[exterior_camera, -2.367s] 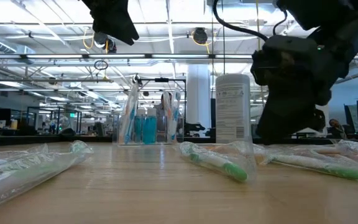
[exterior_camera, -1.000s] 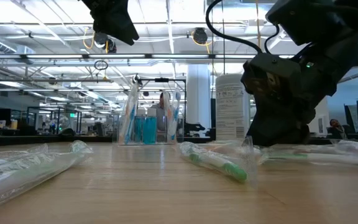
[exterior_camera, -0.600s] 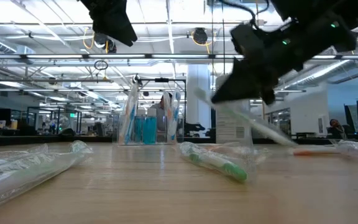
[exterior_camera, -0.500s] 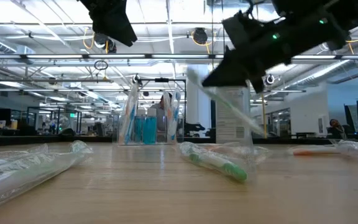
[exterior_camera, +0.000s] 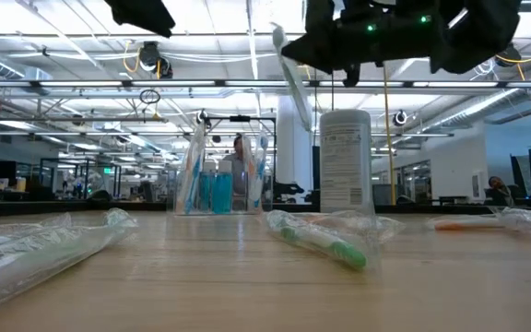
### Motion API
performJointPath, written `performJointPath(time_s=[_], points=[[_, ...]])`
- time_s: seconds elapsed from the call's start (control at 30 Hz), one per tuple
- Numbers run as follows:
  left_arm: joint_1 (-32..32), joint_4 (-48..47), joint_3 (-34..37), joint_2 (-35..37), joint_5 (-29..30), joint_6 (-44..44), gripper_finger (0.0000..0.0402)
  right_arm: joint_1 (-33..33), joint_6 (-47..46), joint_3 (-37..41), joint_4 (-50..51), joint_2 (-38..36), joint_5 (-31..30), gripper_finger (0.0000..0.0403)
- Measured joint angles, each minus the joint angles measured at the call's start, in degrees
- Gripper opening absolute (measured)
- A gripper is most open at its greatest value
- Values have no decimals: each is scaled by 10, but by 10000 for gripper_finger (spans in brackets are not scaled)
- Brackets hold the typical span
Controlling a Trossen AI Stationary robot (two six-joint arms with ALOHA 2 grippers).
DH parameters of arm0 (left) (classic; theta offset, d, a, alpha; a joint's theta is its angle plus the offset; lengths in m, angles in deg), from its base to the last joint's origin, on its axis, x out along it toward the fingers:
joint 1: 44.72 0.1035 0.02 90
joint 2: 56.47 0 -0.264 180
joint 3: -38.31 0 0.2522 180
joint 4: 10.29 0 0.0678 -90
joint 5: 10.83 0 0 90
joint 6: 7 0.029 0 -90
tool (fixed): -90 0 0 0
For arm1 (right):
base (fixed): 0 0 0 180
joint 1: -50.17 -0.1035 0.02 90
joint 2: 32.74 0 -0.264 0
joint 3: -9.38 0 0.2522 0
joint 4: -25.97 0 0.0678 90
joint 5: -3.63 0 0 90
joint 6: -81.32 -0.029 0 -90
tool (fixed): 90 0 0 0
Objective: Pick & Place toothbrushing station
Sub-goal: Put the green toothbrush into the transparent organizer
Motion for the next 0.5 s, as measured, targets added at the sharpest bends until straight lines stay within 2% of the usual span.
performJointPath(time_s=[0.2,0.37,0.5], points=[[0,-30,0,37,7,-11,200,67,9,-27,-22,19,47,0],[0,-32,0,38,26,-10,200,120,23,-94,-24,82,114,0],[0,-34,0,38,37,-8,200,150,38,-147,-24,141,123,0]])
